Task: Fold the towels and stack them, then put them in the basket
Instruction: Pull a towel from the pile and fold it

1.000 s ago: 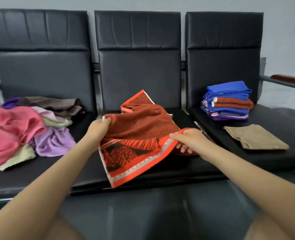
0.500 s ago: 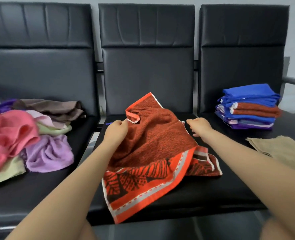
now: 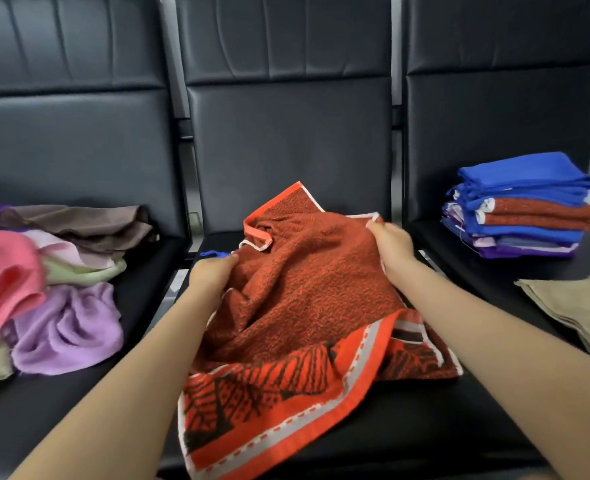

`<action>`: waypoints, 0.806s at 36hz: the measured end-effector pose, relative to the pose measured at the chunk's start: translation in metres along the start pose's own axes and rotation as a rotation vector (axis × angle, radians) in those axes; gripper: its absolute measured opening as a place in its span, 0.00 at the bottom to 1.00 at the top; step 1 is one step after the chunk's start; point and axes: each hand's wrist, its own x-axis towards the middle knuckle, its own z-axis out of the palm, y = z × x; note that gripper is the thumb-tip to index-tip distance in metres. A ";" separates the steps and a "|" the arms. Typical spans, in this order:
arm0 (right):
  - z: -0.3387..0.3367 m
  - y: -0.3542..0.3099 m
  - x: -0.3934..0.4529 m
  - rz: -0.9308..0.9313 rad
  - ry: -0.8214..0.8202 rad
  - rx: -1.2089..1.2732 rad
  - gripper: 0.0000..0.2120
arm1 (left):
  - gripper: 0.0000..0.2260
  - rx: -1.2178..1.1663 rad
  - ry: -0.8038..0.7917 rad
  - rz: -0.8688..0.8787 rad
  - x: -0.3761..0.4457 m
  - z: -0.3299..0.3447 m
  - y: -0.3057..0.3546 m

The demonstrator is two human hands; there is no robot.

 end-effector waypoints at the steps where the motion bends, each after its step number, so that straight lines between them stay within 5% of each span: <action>1: -0.004 -0.006 -0.003 -0.053 0.000 0.027 0.11 | 0.08 -0.017 0.016 0.061 -0.002 -0.002 0.004; 6: -0.025 -0.041 -0.032 -0.203 -0.133 0.228 0.07 | 0.08 -0.283 0.099 0.313 -0.019 -0.022 0.029; 10: -0.042 -0.053 -0.048 -0.180 -0.227 0.283 0.11 | 0.08 -0.429 0.011 0.313 -0.038 -0.029 0.040; 14: -0.059 -0.047 -0.063 -0.239 -0.303 -0.055 0.13 | 0.13 -0.094 -0.120 0.427 -0.048 -0.030 0.026; 18: -0.075 -0.032 -0.076 -0.150 -0.609 -0.478 0.10 | 0.08 0.446 -0.284 0.399 -0.057 -0.027 0.010; 22: -0.082 -0.019 -0.078 -0.108 -0.670 -0.763 0.16 | 0.09 0.636 -0.220 0.395 -0.055 -0.034 0.000; 26: -0.081 -0.019 -0.080 -0.476 -0.466 -0.770 0.03 | 0.09 0.514 -0.108 0.455 -0.052 -0.044 0.008; 29: -0.077 -0.033 -0.102 -0.835 -0.330 -0.638 0.08 | 0.10 0.381 -0.012 0.662 -0.073 -0.046 0.025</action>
